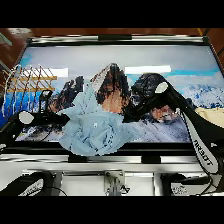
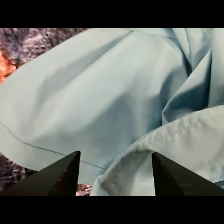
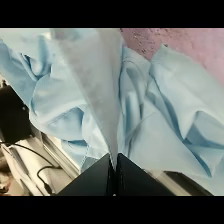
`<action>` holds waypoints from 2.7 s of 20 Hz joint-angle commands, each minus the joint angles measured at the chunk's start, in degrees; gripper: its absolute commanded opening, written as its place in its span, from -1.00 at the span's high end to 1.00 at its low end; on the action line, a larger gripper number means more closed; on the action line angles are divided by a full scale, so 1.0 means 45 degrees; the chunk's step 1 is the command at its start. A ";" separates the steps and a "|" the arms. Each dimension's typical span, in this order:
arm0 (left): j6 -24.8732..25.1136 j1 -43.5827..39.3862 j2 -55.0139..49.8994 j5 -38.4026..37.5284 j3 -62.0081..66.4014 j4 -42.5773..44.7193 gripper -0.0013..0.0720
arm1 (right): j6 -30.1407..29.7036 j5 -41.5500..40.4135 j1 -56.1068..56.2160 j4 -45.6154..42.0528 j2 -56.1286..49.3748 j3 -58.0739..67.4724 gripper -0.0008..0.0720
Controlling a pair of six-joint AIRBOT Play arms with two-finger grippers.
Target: Fold the shirts.
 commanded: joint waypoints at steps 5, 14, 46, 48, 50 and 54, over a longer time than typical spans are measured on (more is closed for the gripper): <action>-0.0262 0.1239 -0.0102 -0.3196 0.2254 -0.0044 -0.55 | 0.0185 0.0738 -0.1418 0.0024 0.1700 0.0160 0.06; -0.0525 0.1200 0.1122 -0.5795 0.2555 0.0942 -0.55 | 0.2900 0.1098 0.1749 -0.7271 0.4323 0.1005 -0.45; 0.1724 0.0355 -0.0578 -0.2501 -0.0563 -0.4464 0.77 | 0.5629 -0.3313 0.3628 -0.4896 0.0379 0.0238 -0.10; 0.1763 0.0355 -0.0510 -0.2613 -0.0423 -0.4478 0.78 | 0.5693 -0.3322 0.3623 -0.4697 0.0194 0.0243 0.58; 0.1773 0.0413 -0.0301 -0.2749 0.0068 -0.4430 0.79 | 0.5241 -0.3327 0.3585 -0.4779 0.0568 0.0306 0.79; 0.1855 0.1175 0.0393 -0.4299 0.2438 -0.4323 0.79 | 0.4595 -0.3138 0.2953 -0.5081 0.2467 0.0957 0.79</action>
